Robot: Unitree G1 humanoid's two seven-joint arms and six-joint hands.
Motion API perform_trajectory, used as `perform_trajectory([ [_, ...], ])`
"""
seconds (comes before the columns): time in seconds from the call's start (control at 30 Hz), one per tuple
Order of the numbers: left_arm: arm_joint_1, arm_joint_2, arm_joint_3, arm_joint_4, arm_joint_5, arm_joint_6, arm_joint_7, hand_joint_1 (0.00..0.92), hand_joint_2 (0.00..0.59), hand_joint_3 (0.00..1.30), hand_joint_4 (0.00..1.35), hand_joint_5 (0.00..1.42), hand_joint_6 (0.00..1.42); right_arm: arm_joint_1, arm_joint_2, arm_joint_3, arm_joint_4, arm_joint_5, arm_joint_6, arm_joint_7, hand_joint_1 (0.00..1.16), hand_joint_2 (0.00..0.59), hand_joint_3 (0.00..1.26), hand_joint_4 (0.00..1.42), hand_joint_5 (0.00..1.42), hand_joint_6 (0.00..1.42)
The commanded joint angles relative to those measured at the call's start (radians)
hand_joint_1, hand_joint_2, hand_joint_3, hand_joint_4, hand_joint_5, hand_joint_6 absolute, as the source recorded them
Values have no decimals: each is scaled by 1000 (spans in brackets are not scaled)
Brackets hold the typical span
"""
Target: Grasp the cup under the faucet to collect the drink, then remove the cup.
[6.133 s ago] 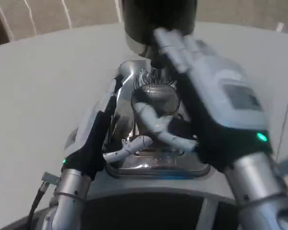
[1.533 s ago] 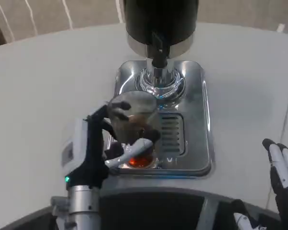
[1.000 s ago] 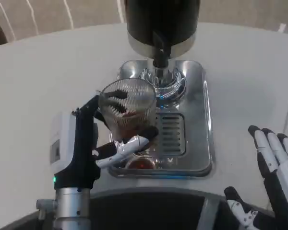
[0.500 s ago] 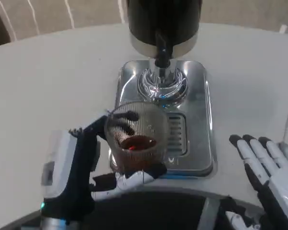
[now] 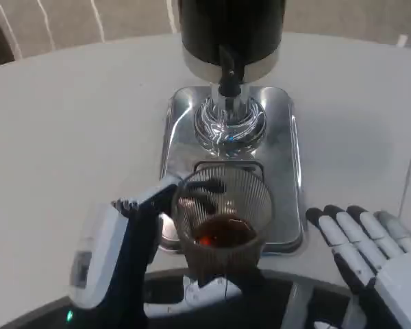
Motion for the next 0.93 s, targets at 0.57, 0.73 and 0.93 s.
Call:
perform_trajectory([
  [0.57,75,12,0,-31,7,-95,-33,679,81,1171,1239,1406,1424,60,112,71,-37,-139,-79,-134,153,565,0,0,0,0],
  [0.73,66,11,-1,-24,3,-95,-38,679,81,1171,1239,1406,1424,53,137,88,-36,-155,-74,-142,159,565,0,0,0,0],
  [0.93,58,13,4,-18,-6,-99,-45,679,81,1171,1239,1406,1424,50,168,109,-35,-184,-65,-149,164,565,0,0,0,0],
])
